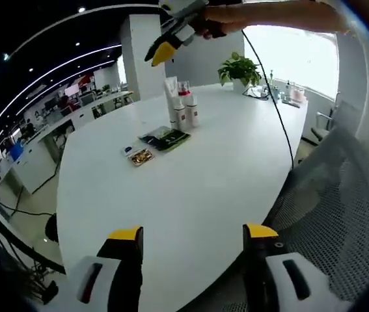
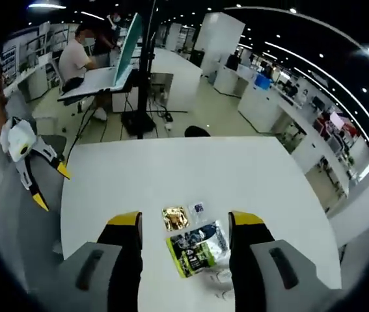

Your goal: Arrange the skincare products in the storage area until every visible bottle or jar stands upright without overlapping.

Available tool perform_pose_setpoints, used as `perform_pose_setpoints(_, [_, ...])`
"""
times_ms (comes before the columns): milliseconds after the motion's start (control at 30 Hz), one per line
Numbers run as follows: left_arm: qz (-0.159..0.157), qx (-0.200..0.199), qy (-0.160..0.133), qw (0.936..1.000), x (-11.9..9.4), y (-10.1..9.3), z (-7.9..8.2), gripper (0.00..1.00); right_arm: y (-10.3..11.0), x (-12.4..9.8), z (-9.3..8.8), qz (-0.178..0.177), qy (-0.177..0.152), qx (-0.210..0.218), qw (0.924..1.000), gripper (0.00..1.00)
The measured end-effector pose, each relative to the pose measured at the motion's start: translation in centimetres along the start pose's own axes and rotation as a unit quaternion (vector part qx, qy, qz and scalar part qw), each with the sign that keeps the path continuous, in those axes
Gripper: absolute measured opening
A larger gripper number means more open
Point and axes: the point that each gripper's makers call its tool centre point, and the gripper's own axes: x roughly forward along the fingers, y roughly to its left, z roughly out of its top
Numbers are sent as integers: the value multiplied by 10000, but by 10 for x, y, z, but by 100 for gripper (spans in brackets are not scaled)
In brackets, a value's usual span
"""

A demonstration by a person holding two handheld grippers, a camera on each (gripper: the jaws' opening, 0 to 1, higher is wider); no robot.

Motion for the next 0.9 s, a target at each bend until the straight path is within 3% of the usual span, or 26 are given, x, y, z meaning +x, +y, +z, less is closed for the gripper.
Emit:
perform_pose_setpoints(100, [104,-198,-380,9990,-11,12,19,69,10,-19,3,-113,-197,114,9997,53])
perform_pose_setpoints(233, [323,-295,-548,9975,-27,29,36,68,21,-42,7,-203,-543,397,9975,54])
perform_pose_setpoints(367, [510,-238,-983,9936,-48,45,71,69,26,-59,4,-351,-644,417,9964,55])
perform_pose_setpoints(500, [767,-346,-1415,9863,-68,63,104,69,25,-80,10,-590,-1044,836,9893,56])
perform_pose_setpoints(567, [909,-446,-1727,9798,-80,73,126,69,25,-93,11,-705,-1256,1030,9842,57])
perform_pose_setpoints(667, [1070,-557,-2041,9715,-94,82,145,70,27,-108,14,-881,-1540,1261,9760,59])
perform_pose_setpoints(800, [1200,-715,-2306,9630,-109,89,159,72,28,-122,14,-1163,-1876,1516,9635,64])
perform_pose_setpoints(900, [1239,-779,-2435,9588,-117,92,165,72,34,-130,13,-1270,-2221,1996,9459,69])
